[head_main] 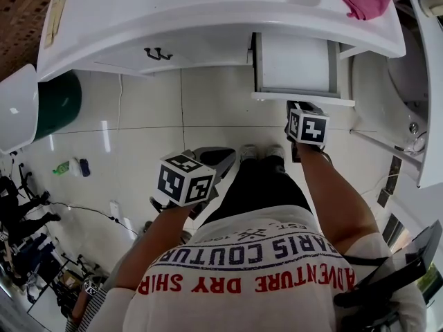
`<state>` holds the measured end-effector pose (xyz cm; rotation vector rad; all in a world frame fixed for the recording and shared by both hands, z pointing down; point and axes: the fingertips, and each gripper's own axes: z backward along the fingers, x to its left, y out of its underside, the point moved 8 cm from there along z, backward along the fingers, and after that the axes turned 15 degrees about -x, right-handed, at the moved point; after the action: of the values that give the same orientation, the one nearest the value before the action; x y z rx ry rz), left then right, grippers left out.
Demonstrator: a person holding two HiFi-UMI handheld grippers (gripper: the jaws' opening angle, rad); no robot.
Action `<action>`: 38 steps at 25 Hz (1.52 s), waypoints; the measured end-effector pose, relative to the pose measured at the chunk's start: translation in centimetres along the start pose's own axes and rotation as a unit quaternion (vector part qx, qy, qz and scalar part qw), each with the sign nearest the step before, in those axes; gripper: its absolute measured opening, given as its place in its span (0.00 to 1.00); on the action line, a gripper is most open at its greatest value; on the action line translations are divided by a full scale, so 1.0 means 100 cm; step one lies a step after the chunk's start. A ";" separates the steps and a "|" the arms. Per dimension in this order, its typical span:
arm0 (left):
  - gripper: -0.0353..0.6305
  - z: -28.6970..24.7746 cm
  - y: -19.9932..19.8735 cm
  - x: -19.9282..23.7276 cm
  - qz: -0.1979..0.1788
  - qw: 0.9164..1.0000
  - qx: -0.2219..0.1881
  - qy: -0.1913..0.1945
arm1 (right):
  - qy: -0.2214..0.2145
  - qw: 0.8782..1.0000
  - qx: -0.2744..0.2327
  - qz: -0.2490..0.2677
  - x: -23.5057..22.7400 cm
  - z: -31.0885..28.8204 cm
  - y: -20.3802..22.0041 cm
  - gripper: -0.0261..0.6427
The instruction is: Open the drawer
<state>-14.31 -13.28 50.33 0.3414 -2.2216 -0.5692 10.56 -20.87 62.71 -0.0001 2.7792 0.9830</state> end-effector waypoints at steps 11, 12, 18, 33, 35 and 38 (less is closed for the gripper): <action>0.04 -0.003 0.000 -0.006 -0.009 1.000 0.001 0.017 | -0.042 0.998 0.013 -0.034 -0.004 0.003 -0.007 0.38; 0.04 -0.002 -0.001 -0.007 -0.011 1.000 -0.002 0.019 | -0.049 0.998 0.016 -0.033 -0.003 0.009 -0.007 0.37; 0.04 0.010 0.001 -0.016 -0.010 0.999 -0.020 0.038 | -0.120 0.987 0.038 -0.101 0.017 0.087 0.000 0.29; 0.04 0.089 0.085 -0.161 -0.113 0.989 -0.089 0.036 | -0.330 0.943 -0.020 0.045 0.075 0.335 0.055 0.05; 0.04 0.103 0.119 -0.198 -0.126 0.987 -0.095 0.030 | -0.333 0.941 -0.028 0.056 0.072 0.376 0.080 0.05; 0.04 0.123 0.162 -0.254 -0.143 0.984 -0.104 0.029 | -0.341 0.936 -0.039 0.079 0.068 0.437 0.110 0.05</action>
<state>-8.25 14.79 35.00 0.5656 -2.0473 -0.9245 11.10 15.38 35.05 0.4680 2.1216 0.9042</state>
